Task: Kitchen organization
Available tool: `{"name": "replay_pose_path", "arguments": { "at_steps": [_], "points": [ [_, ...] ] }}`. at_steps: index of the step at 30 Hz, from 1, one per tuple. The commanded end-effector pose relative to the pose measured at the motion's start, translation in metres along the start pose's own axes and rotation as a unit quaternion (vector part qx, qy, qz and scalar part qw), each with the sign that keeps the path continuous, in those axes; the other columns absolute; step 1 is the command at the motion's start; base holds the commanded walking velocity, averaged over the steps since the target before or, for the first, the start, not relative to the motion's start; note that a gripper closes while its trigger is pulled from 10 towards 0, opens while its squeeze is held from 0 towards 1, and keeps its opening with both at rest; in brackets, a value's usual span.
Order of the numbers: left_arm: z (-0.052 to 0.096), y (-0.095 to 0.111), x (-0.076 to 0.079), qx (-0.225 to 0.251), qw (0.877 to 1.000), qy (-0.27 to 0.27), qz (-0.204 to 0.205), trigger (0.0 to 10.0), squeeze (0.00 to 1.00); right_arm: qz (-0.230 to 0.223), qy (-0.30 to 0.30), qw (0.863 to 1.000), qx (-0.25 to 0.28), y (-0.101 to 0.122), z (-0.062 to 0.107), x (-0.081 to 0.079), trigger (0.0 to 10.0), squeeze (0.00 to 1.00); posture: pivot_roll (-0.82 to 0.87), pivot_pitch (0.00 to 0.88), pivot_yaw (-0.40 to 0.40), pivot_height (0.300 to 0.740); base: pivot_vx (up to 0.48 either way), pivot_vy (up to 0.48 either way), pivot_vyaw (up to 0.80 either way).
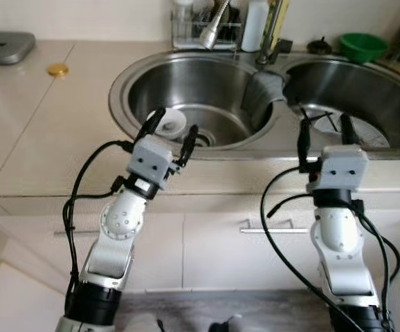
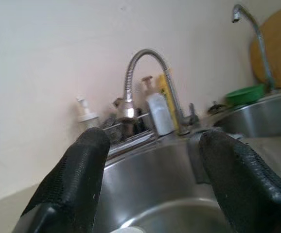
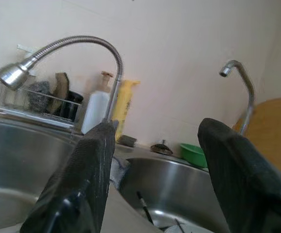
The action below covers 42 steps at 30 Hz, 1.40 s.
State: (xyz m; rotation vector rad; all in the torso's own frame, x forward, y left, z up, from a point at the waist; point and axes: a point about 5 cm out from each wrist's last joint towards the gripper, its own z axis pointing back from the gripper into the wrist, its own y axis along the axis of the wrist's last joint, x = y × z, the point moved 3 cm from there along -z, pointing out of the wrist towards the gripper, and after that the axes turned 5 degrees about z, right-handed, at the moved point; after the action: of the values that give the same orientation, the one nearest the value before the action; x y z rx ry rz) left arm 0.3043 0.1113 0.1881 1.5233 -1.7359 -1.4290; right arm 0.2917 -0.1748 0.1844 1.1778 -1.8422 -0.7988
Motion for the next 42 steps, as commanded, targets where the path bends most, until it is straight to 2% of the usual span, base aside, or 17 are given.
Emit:
{"name": "replay_pose_path", "arguments": {
  "at_steps": [1,8,16,28,31,34,42],
  "points": [
    [-0.0013,0.0025,0.0002,0.002,1.000,-0.003,-0.003,10.0,0.00,-0.006,0.000,1.000,0.006,0.0040,-0.0036,-0.0016,10.0,0.00,0.14,0.000,-0.042,0.740,0.000,0.000,-0.80],
    [-0.0036,0.0041,0.0002,0.002,1.000,-0.008,-0.009,10.0,0.00,-0.004,-0.001,1.000,0.007,0.0049,-0.0060,-0.0014,10.0,0.00,0.14,0.000,-0.041,0.740,0.000,0.000,-0.69],
    [-0.0053,0.0030,0.0030,-0.004,1.000,-0.015,-0.014,10.0,0.00,-0.001,-0.005,1.000,0.007,0.0051,-0.0075,0.0000,10.0,0.00,0.14,0.005,-0.042,0.740,0.000,-0.469,-0.10],
    [-0.0071,0.0117,0.0009,0.018,1.000,-0.011,-0.014,10.0,0.00,-0.005,-0.017,0.999,0.027,0.0125,-0.0095,0.0038,10.0,0.00,0.14,0.012,-0.047,0.740,0.000,-0.480,-0.13],
    [-0.0076,0.0118,0.0007,0.017,1.000,-0.009,-0.011,10.0,0.00,-0.005,-0.017,0.999,0.029,0.0128,-0.0099,0.0035,10.0,0.00,0.14,0.012,-0.045,0.740,0.000,0.000,-0.80],
    [-0.0082,0.0104,0.0003,0.013,1.000,-0.006,0.008,10.0,0.00,-0.005,-0.018,0.999,0.029,0.0127,-0.0104,0.0039,10.0,0.00,0.14,0.011,-0.044,0.740,0.000,0.000,-0.80],
    [-0.0089,0.0106,0.0020,0.014,1.000,-0.015,0.014,10.0,0.00,-0.004,-0.019,0.999,0.029,0.0125,-0.0112,0.0038,10.0,0.00,0.14,0.009,-0.042,0.740,0.000,0.476,-0.80]
  ]
}}
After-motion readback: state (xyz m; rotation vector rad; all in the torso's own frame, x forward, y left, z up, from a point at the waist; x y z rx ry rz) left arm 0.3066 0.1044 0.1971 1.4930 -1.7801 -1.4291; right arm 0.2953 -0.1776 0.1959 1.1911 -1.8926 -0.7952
